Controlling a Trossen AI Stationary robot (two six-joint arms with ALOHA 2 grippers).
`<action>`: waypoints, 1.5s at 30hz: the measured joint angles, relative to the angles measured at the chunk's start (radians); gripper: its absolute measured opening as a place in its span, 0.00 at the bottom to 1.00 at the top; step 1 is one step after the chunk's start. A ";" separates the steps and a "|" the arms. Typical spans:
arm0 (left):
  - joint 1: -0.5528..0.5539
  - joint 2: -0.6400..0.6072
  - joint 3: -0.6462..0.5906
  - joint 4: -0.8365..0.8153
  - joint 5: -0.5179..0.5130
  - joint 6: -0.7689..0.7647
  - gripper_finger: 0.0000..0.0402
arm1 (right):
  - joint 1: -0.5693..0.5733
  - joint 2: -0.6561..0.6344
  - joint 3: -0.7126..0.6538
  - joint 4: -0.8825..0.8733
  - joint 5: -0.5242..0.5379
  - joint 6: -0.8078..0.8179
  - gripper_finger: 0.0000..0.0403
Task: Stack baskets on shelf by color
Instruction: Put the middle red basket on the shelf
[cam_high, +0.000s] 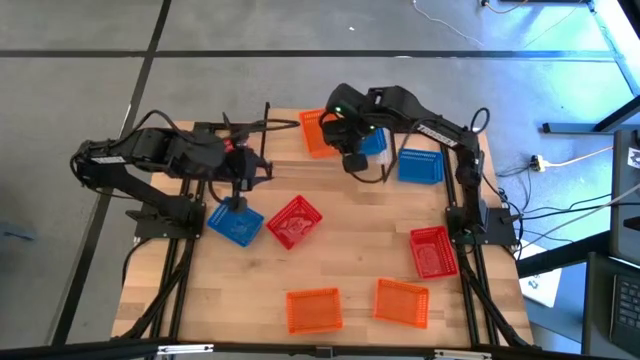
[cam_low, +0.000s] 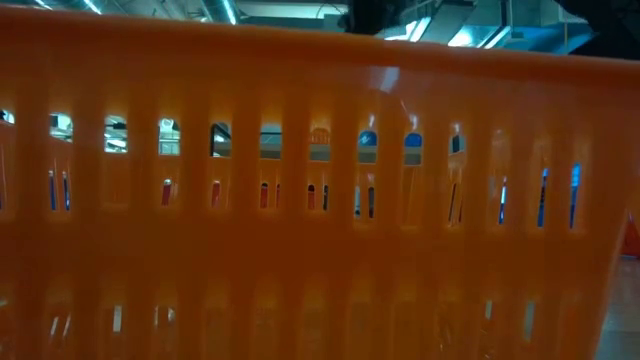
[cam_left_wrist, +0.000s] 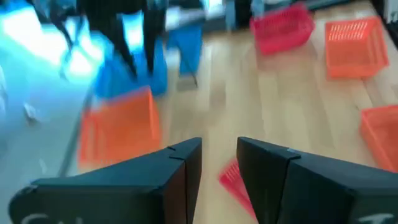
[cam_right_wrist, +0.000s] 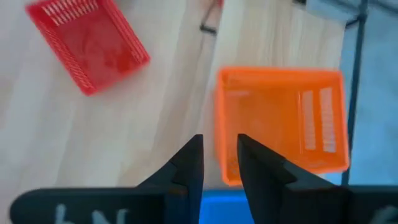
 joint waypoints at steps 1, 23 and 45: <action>0.000 0.000 0.000 -0.037 0.000 -0.061 0.23 | 0.010 -0.019 -0.016 0.007 -0.005 -0.001 0.24; 0.146 0.113 -0.483 0.118 0.275 -0.928 0.23 | 0.092 -0.364 -0.023 0.011 -0.560 0.260 0.24; 0.176 0.423 -0.519 0.247 0.231 -0.841 0.23 | 0.092 -0.463 -0.180 0.003 -0.523 0.286 0.24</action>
